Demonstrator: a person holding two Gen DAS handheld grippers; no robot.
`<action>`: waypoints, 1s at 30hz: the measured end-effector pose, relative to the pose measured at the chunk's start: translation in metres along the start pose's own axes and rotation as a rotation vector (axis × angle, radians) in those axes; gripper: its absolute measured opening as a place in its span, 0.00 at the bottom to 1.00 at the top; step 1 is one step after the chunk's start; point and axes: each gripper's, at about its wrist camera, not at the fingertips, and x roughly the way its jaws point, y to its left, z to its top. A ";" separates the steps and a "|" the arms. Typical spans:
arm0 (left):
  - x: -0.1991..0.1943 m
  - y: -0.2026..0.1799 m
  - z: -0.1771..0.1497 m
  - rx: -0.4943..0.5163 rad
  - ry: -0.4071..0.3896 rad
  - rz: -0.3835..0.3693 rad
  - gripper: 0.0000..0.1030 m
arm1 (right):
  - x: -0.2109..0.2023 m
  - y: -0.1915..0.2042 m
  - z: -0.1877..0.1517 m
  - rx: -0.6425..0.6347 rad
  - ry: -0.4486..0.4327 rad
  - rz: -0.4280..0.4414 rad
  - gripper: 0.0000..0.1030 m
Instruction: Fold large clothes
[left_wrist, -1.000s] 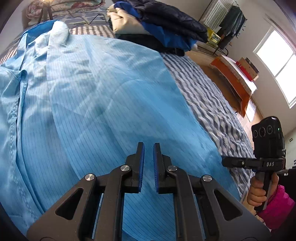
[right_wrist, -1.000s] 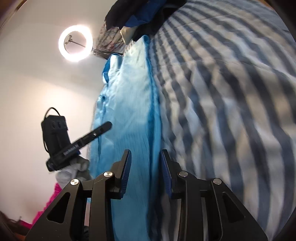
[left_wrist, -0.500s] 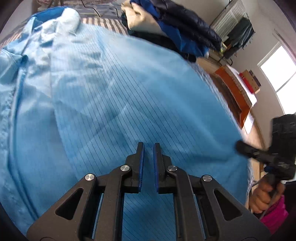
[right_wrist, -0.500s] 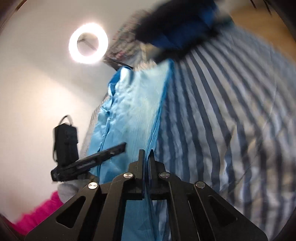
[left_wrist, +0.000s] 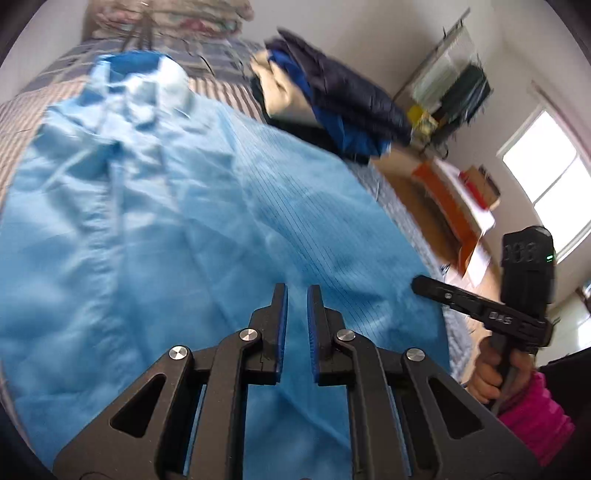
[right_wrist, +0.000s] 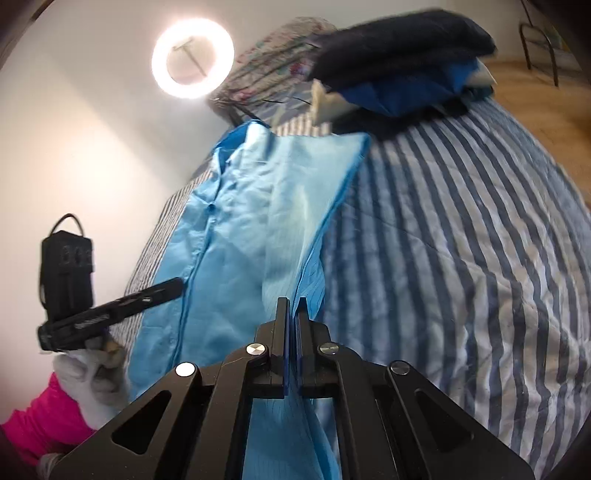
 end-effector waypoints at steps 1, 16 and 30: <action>-0.013 0.005 -0.003 -0.005 -0.018 0.004 0.08 | 0.000 0.012 0.001 -0.028 -0.001 0.000 0.01; -0.115 0.093 -0.051 -0.171 -0.120 0.057 0.08 | 0.084 0.140 -0.027 -0.353 0.209 -0.043 0.01; -0.140 0.115 -0.067 -0.191 -0.138 0.093 0.08 | 0.084 0.161 -0.036 -0.317 0.324 0.034 0.08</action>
